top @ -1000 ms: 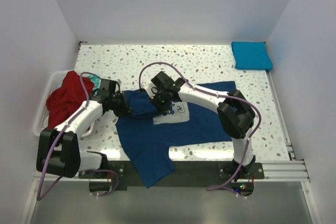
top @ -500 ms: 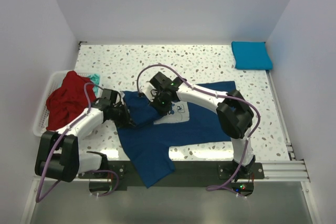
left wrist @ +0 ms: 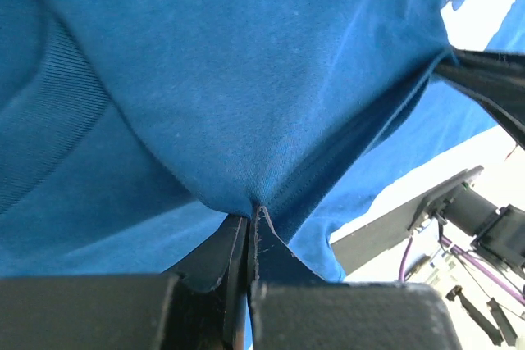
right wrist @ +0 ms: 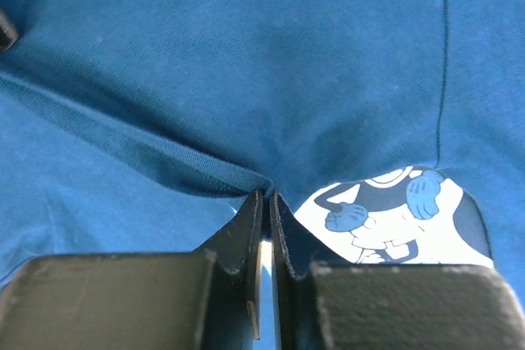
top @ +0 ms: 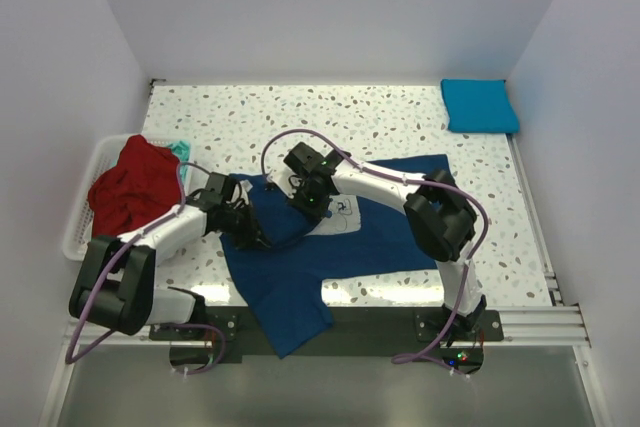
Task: Fold and stack the t-shirts
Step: Fold the tshirt
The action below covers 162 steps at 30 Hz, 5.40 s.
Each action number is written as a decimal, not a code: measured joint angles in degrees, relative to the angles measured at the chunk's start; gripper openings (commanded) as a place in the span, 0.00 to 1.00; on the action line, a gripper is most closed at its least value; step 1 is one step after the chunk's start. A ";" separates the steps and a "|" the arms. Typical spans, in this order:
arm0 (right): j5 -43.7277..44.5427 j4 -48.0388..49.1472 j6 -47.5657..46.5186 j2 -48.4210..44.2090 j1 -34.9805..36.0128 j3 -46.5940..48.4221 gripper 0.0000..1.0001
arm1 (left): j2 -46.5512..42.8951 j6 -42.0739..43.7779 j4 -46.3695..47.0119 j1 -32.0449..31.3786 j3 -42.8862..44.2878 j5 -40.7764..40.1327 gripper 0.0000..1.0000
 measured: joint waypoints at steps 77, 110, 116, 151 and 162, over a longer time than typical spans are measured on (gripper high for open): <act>-1.09 23.08 35.63 -2.32 -57.46 -11.61 0.59 | 29.51 8.20 9.53 15.67 31.61 -25.73 0.09; -5.35 21.86 37.90 -4.90 -49.86 -10.88 0.58 | 21.59 9.51 5.86 0.37 31.54 -34.03 0.41; -5.03 22.23 37.99 -1.22 -49.94 -10.88 0.58 | 28.22 9.49 6.16 0.37 31.54 -33.97 0.39; 2.08 15.58 36.04 -11.02 -44.09 -6.56 0.61 | 15.41 9.16 -0.46 1.29 36.30 -40.37 0.67; 9.55 10.69 36.33 -31.43 -38.82 -29.29 0.61 | 3.28 3.45 -10.54 -2.38 16.17 -40.61 0.42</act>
